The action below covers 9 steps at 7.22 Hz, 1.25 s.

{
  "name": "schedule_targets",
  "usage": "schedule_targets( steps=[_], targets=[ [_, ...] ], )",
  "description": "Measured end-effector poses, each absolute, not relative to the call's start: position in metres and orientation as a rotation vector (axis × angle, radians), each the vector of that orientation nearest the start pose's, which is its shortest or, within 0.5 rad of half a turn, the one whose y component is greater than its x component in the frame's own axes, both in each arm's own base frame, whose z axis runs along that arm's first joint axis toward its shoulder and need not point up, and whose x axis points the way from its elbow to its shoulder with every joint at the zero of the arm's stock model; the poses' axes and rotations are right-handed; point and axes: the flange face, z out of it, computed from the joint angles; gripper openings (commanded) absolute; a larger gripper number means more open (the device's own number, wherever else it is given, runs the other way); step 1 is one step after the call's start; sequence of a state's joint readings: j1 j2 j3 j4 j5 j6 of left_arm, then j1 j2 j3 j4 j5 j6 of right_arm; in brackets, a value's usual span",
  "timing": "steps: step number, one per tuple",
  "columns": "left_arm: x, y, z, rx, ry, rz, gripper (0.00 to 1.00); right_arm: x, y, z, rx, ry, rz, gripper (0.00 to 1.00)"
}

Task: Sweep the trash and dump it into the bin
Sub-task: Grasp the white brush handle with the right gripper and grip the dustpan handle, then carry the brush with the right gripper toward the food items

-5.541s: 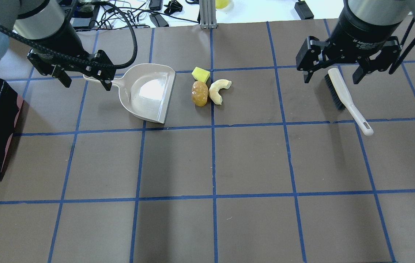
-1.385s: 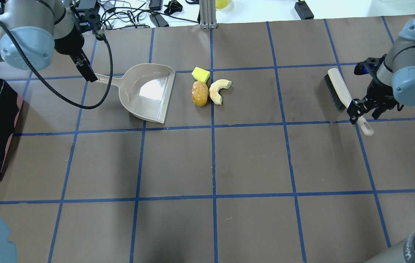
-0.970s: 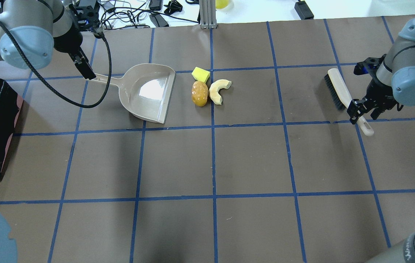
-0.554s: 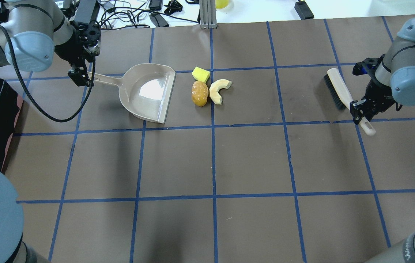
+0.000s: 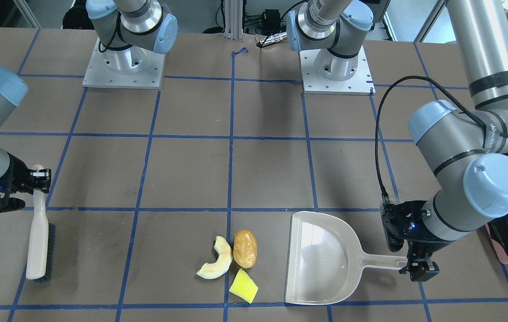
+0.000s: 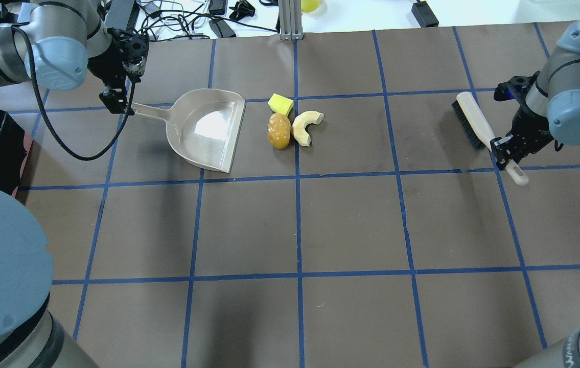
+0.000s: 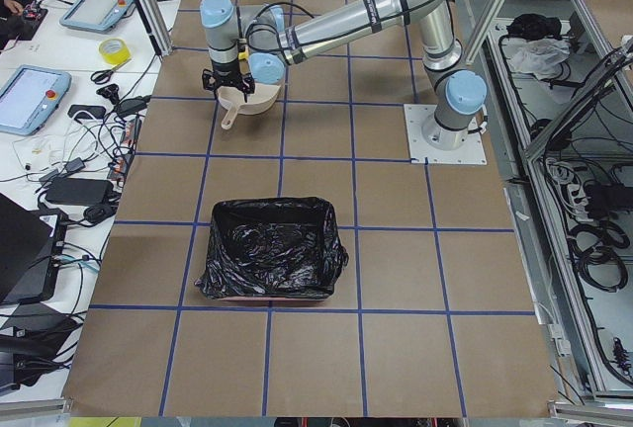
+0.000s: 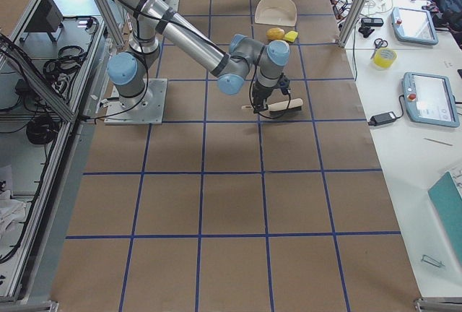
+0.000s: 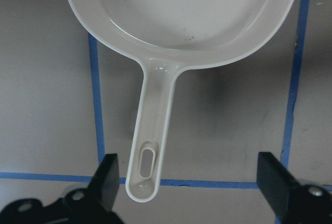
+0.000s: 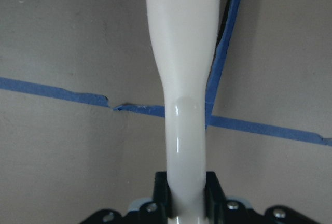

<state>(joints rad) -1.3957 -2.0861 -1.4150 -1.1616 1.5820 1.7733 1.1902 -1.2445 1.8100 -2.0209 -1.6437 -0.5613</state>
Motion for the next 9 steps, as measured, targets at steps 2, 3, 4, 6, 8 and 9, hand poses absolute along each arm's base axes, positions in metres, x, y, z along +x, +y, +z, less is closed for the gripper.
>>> schedule_targets(
  steps=[2,3,4,6,8,9],
  targets=[
    [-0.010,-0.694,0.278,-2.266,-2.234,-0.048,1.00,-0.061,-0.570,0.258,-0.145,3.103,0.142,0.00],
    [-0.008,-0.694,0.267,-2.248,-2.251,-0.087,1.00,-0.031,-0.573,0.261,-0.068,3.099,0.135,0.00],
    [-0.008,-0.694,0.259,-2.227,-2.266,-0.107,1.00,0.005,-0.574,0.263,0.007,3.104,0.135,0.00],
    [-0.007,-0.696,0.249,-2.216,-2.263,-0.116,1.00,0.081,-0.575,0.271,0.104,3.126,0.120,0.00],
    [-0.007,-0.698,0.243,-2.209,-2.258,-0.112,0.69,0.138,-0.587,0.284,0.098,3.135,0.119,0.00],
    [-0.007,-0.699,0.241,-2.211,-2.255,-0.111,0.63,0.165,-0.595,0.282,0.047,3.139,0.133,0.00]
  ],
)
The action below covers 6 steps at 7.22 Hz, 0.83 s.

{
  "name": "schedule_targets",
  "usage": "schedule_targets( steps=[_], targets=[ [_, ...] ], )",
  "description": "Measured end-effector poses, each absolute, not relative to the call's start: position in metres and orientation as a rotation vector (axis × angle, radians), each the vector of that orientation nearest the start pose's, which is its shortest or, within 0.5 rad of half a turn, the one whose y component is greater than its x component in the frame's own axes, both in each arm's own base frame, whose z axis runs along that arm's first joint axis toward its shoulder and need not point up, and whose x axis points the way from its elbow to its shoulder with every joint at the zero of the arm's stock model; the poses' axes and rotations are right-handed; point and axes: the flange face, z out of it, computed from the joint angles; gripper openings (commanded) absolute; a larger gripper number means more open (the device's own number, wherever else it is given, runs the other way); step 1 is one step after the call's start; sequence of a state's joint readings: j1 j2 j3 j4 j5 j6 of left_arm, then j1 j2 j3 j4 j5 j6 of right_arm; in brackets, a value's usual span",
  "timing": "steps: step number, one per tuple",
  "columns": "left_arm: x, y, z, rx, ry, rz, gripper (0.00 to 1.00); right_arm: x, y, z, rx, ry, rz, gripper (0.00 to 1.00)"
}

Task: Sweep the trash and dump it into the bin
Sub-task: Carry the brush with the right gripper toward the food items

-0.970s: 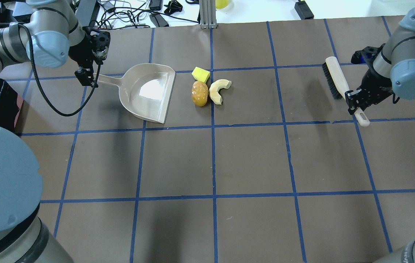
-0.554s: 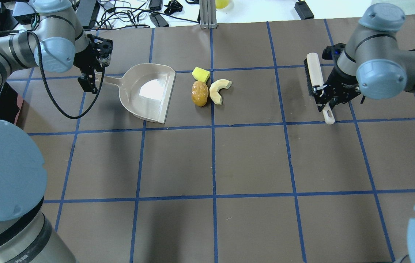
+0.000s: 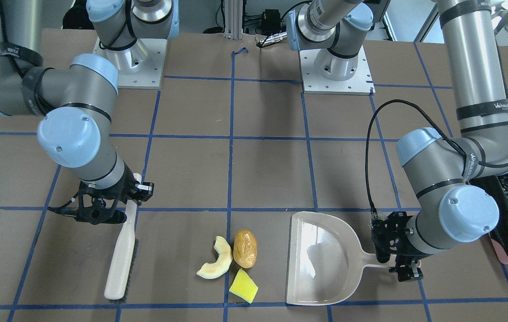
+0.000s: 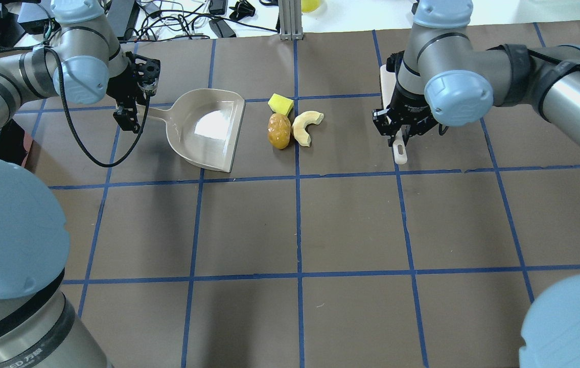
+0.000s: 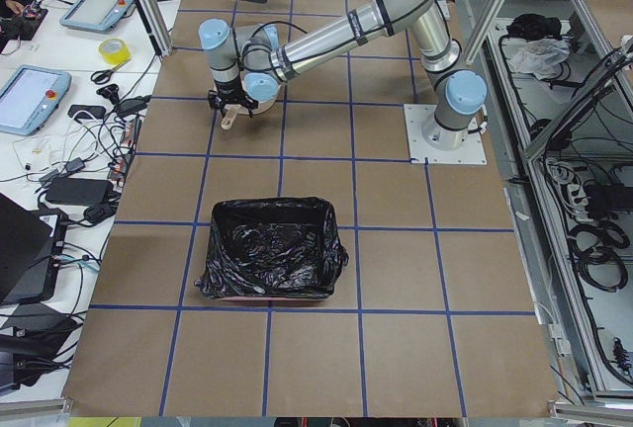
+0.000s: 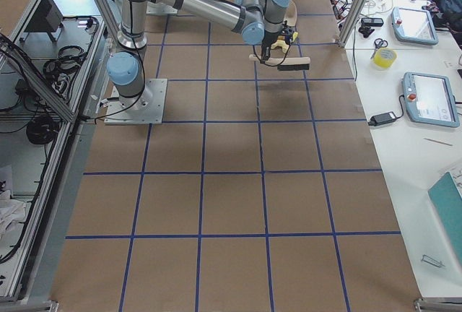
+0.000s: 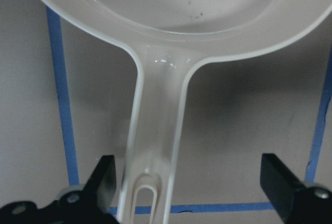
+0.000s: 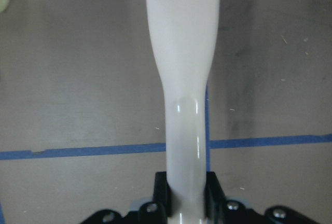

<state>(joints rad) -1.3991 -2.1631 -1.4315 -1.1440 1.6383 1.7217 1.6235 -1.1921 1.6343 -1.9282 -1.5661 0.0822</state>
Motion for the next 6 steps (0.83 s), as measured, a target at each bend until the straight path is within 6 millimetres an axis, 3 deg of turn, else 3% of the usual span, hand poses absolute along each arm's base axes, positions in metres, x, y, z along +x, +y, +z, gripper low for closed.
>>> schedule_targets(
  steps=[2,3,4,6],
  targets=[
    [-0.007,-0.701,0.239,2.186,2.216,0.100,0.36,0.211,-0.606,0.271,-0.068,3.143,0.143,0.00],
    [-0.007,-0.704,0.238,2.188,2.203,0.090,0.12,0.224,-0.609,0.265,-0.093,3.142,0.149,0.00],
    [-0.008,-0.705,0.239,2.191,2.193,0.084,0.00,0.236,-0.610,0.259,-0.103,3.138,0.156,0.00],
    [-0.010,-0.707,0.241,2.197,2.181,0.076,0.00,0.261,-0.617,0.247,-0.064,3.136,0.166,0.00]
  ],
)
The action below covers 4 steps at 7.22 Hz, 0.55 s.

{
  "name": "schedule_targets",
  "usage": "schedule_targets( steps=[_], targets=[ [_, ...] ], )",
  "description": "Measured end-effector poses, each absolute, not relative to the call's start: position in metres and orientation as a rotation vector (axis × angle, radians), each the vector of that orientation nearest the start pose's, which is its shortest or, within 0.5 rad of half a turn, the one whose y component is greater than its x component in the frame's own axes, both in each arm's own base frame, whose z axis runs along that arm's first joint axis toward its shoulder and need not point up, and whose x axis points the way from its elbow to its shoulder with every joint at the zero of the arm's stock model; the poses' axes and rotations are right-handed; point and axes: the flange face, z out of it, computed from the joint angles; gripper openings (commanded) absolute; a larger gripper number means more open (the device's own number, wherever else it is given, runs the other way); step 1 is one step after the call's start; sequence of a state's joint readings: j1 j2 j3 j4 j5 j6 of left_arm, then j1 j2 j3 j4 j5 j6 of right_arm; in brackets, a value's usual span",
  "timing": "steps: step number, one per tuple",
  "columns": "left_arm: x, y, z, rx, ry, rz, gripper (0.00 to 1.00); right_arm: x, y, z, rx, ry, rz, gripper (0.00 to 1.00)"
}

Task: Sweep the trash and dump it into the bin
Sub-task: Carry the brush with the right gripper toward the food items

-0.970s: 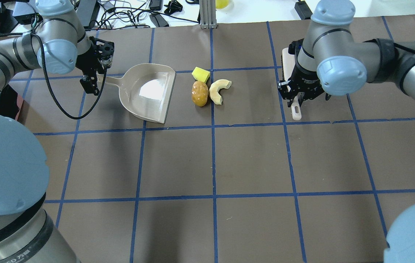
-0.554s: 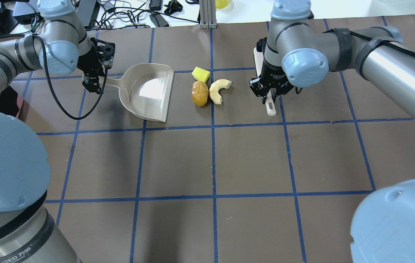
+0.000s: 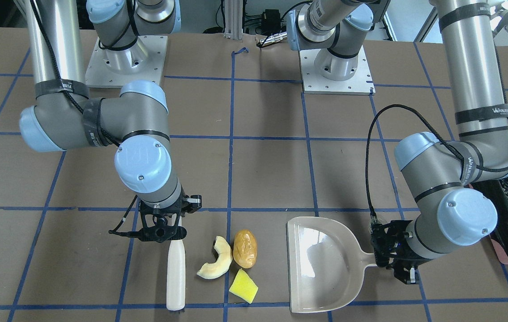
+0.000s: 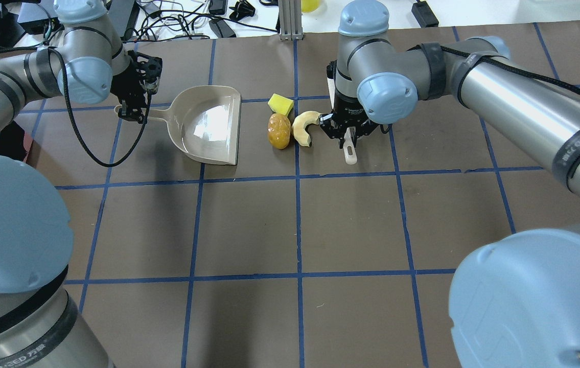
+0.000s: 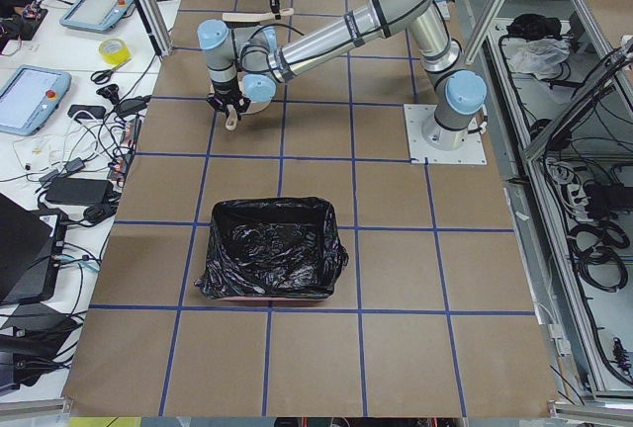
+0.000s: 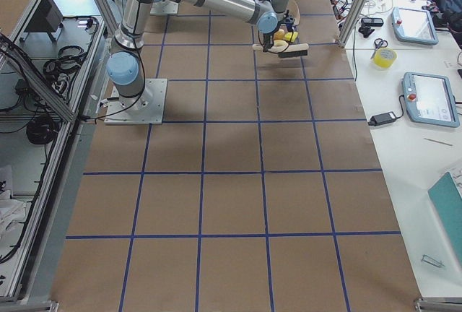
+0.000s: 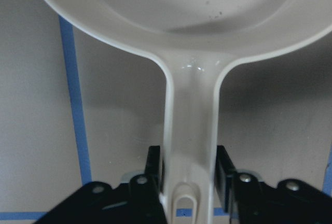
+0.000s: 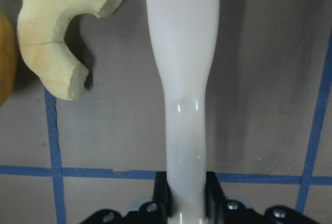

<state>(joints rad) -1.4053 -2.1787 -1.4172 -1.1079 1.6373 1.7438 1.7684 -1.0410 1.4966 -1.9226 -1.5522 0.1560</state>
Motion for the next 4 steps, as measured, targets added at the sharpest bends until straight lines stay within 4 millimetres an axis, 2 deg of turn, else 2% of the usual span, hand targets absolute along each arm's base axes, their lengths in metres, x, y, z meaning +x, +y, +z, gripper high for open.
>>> schedule_targets(
  steps=[2,4],
  targets=[
    [-0.013,-0.708,0.242,-2.267,-2.241,-0.076,0.00,0.295,-0.622,0.237,-0.023,3.141,0.162,0.00],
    [-0.017,-0.709,0.242,-2.278,-2.235,-0.078,0.00,0.326,-0.620,0.229,0.010,3.146,0.167,0.00]
  ],
)
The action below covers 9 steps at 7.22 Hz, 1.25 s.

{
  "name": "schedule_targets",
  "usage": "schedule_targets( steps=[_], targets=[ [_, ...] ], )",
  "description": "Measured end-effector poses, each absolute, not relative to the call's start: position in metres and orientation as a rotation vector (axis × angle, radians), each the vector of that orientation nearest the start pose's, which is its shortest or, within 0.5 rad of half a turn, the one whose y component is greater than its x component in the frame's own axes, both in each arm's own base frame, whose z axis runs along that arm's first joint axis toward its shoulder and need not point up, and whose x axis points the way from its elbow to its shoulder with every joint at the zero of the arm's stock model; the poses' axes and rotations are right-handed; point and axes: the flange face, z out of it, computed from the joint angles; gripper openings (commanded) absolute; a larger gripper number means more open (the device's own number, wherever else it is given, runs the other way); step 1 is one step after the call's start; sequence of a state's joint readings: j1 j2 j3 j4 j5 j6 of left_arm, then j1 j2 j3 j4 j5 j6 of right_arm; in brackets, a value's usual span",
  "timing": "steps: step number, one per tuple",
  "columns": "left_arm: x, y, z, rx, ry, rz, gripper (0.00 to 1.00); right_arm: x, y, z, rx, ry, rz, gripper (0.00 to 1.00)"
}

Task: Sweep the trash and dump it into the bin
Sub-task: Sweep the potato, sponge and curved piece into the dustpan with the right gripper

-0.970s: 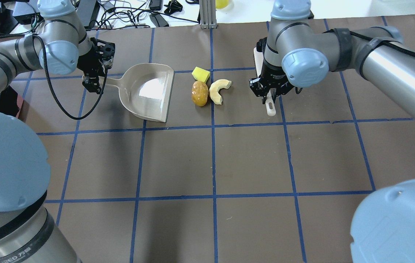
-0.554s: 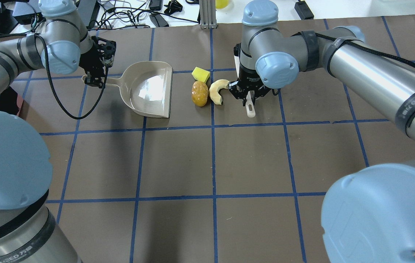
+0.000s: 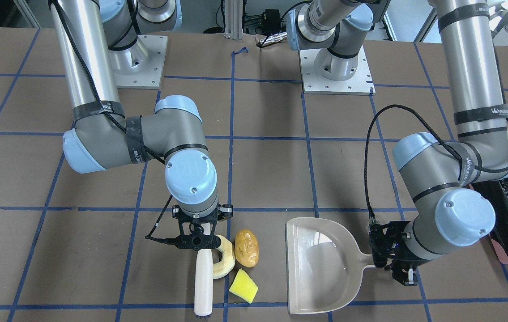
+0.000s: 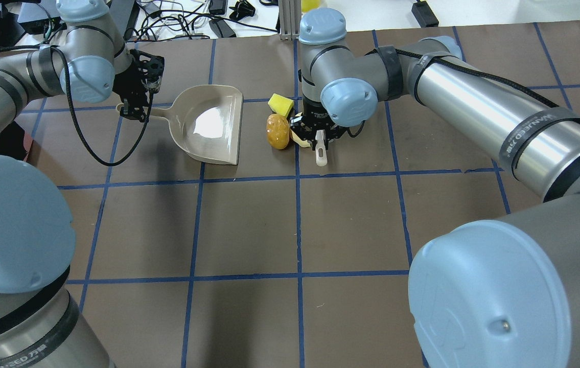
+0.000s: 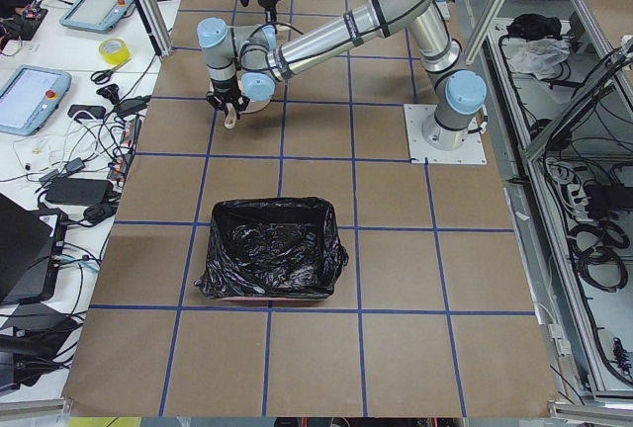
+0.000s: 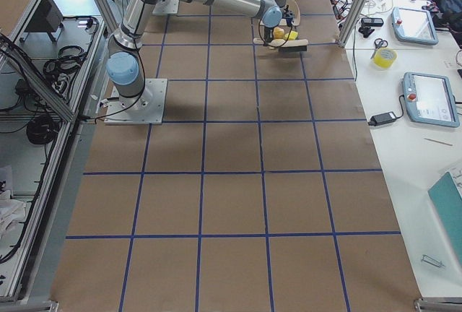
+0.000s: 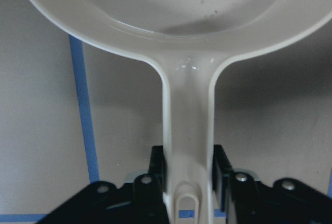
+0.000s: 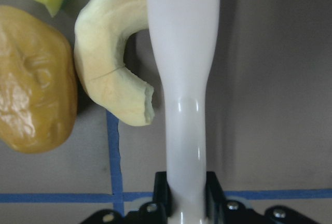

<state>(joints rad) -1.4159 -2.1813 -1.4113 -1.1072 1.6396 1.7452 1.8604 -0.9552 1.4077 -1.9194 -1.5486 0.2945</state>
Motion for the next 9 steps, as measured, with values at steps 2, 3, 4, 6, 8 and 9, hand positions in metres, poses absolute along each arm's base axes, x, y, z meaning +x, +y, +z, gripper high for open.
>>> schedule_targets(
  steps=[2,3,4,6,8,9],
  targets=[
    [-0.028,-0.709,0.242,-2.297,-2.221,-0.083,0.00,0.370,-0.606,0.224,0.068,3.135,0.173,0.00],
    [-0.030,-0.709,0.242,-2.300,-2.218,-0.083,0.00,0.394,-0.600,0.224,0.091,3.121,0.168,0.00],
    [-0.030,-0.709,0.242,-2.301,-2.217,-0.084,0.00,0.417,-0.594,0.225,0.108,3.106,0.164,0.00],
    [-0.031,-0.709,0.241,-2.302,-2.216,-0.084,0.00,0.465,-0.579,0.226,0.147,3.074,0.162,0.00],
    [-0.031,-0.708,0.241,-2.303,-2.214,-0.084,0.00,0.509,-0.564,0.235,0.182,3.014,0.171,0.00],
    [-0.031,-0.708,0.241,-2.303,-2.214,-0.084,0.00,0.519,-0.561,0.240,0.184,3.001,0.166,0.00]
  ],
)
